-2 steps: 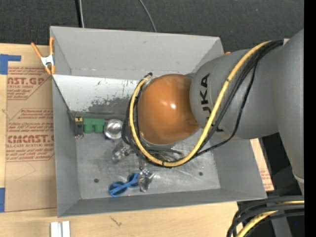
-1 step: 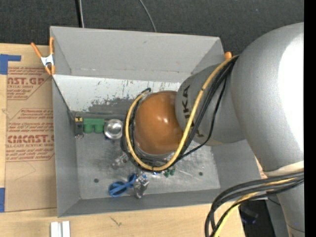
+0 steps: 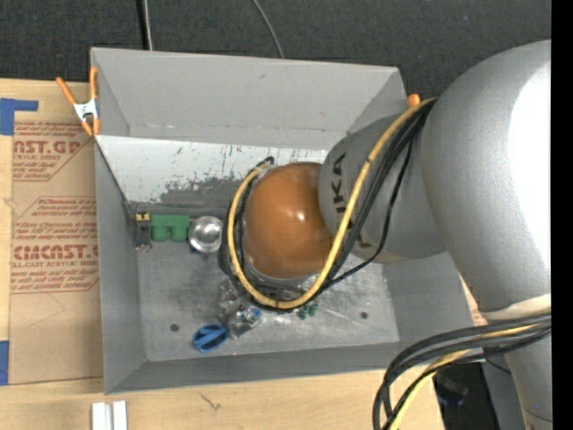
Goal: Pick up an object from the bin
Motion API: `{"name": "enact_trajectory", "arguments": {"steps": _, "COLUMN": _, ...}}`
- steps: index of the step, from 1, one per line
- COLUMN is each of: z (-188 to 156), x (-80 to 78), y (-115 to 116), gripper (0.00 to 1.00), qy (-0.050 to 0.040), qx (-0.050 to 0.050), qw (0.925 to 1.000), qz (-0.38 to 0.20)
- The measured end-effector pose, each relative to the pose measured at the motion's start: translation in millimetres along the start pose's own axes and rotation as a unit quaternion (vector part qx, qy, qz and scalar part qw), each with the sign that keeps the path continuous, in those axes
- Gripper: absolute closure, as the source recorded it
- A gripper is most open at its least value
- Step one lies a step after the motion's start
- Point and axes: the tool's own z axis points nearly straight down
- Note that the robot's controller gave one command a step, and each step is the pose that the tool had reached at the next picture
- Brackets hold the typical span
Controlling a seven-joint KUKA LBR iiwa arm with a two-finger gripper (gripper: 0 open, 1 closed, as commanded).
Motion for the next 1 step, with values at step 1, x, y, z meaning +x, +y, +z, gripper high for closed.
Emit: {"name": "enact_trajectory", "arguments": {"steps": 1, "z": -127.6, "x": -34.1, "y": 10.6, "gripper": 1.0, "qy": -0.0049, "qx": 0.002, "qw": 0.9997, "qz": -0.026}}
